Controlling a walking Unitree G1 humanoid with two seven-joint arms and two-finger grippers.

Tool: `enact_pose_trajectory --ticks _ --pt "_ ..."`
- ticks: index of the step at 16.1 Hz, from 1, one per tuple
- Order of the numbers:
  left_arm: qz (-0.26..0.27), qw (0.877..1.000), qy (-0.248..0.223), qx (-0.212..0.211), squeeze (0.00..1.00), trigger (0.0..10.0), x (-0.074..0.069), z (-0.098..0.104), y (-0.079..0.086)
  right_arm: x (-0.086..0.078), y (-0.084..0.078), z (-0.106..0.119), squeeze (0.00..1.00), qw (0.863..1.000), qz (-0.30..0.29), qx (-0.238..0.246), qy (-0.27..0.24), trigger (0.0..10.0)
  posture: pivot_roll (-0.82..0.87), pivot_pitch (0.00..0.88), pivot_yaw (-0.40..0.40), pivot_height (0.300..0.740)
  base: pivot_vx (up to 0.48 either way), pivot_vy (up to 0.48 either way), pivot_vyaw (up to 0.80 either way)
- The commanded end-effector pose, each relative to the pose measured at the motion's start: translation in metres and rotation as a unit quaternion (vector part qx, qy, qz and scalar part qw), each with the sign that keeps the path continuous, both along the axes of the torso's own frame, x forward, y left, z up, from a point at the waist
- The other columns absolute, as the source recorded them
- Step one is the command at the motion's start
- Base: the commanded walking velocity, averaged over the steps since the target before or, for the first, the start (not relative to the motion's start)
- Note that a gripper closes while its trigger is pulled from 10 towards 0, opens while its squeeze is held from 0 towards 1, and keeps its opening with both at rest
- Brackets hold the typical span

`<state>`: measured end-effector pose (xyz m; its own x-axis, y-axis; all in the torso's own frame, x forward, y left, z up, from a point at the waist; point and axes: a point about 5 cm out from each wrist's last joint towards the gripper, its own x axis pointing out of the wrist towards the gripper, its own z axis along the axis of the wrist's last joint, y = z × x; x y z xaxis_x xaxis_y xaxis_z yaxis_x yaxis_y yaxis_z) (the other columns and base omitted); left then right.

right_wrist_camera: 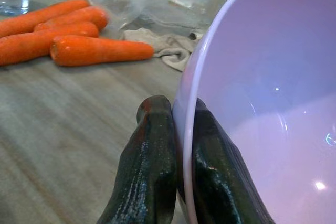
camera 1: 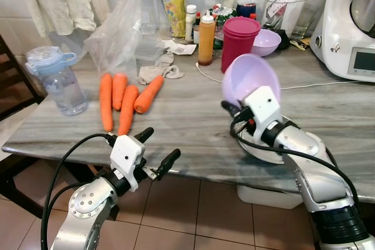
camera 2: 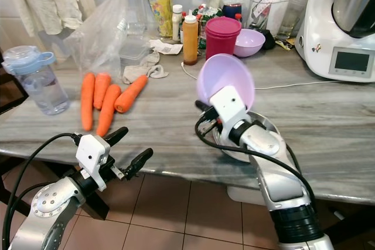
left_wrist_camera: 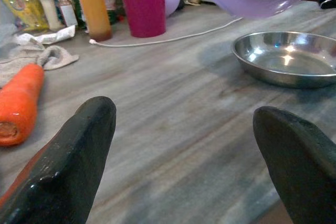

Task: Setting the table

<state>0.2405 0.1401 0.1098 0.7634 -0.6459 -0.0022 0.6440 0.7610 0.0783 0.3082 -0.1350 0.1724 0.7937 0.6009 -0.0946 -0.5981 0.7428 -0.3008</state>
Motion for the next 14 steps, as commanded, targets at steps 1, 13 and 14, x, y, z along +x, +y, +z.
enact_pose_trajectory --ticks 1,13,14 --pt "-0.019 1.000 -0.009 0.004 0.00 10.0 -0.002 0.003 -0.002 0.000 0.006 -0.002 0.00 1.000 0.022 -0.003 0.015 10.0 -0.20 0.055 0.032 0.740 0.000 0.000 0.00" --pt "-0.035 0.999 -0.003 0.003 0.00 10.0 -0.005 0.005 -0.005 -0.009 0.026 -0.026 0.00 0.993 0.086 -0.033 0.080 10.0 -0.19 0.067 0.032 0.740 0.000 0.000 0.00" --pt "-0.037 0.999 -0.001 0.003 0.00 10.0 -0.005 0.005 -0.006 -0.009 0.026 -0.027 0.00 0.993 0.084 -0.034 0.082 10.0 -0.19 0.067 0.033 0.740 0.000 0.000 0.00"
